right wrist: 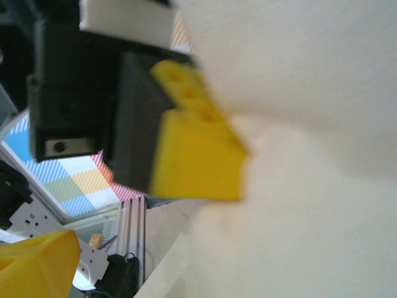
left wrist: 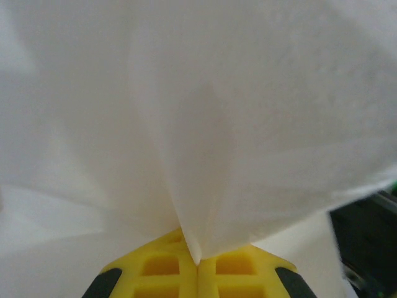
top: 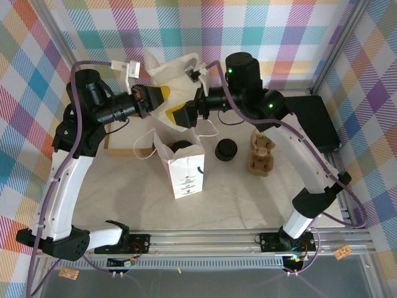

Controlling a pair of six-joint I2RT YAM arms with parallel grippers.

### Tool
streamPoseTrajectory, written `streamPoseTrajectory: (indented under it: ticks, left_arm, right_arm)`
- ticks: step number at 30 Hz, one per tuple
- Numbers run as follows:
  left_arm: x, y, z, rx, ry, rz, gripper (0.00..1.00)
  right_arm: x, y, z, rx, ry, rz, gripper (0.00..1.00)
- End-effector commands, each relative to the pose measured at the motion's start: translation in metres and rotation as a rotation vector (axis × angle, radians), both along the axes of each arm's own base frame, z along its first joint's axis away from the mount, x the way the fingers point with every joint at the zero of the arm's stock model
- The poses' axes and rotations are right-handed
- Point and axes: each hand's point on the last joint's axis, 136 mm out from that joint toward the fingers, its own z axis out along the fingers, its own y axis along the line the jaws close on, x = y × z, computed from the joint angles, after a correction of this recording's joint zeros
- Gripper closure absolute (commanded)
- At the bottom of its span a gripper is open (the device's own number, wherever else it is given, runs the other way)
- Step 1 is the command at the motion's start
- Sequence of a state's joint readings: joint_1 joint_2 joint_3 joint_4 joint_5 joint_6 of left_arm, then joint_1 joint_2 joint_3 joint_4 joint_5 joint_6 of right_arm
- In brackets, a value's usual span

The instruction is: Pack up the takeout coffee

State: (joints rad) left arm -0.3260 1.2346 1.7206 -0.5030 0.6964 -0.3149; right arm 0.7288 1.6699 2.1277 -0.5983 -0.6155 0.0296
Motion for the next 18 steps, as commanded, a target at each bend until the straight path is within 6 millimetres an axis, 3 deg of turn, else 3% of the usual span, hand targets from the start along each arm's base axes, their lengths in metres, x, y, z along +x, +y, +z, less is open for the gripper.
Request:
streamPoseTrajectory:
  ticks: [1, 7, 12, 18]
  left_arm:
    - [-0.045, -0.011, 0.03, -0.091, -0.091, -0.192, 1.0]
    - [-0.075, -0.017, 0.048, -0.199, -0.092, -0.361, 1.0]
    - [-0.09, -0.022, 0.06, -0.252, -0.045, -0.485, 1.0]
    - [-0.102, -0.033, 0.047, -0.251, 0.052, -0.609, 1.0]
  right_arm:
    - [-0.009, -0.02, 0.034, 0.13, 0.036, 0.063, 0.01]
    - [-0.019, -0.044, 0.045, 0.198, 0.072, 0.215, 0.01]
    - [-0.031, -0.051, 0.049, 0.197, 0.08, 0.305, 0.01]
    - [-0.041, -0.048, 0.065, 0.203, 0.142, 0.472, 0.01]
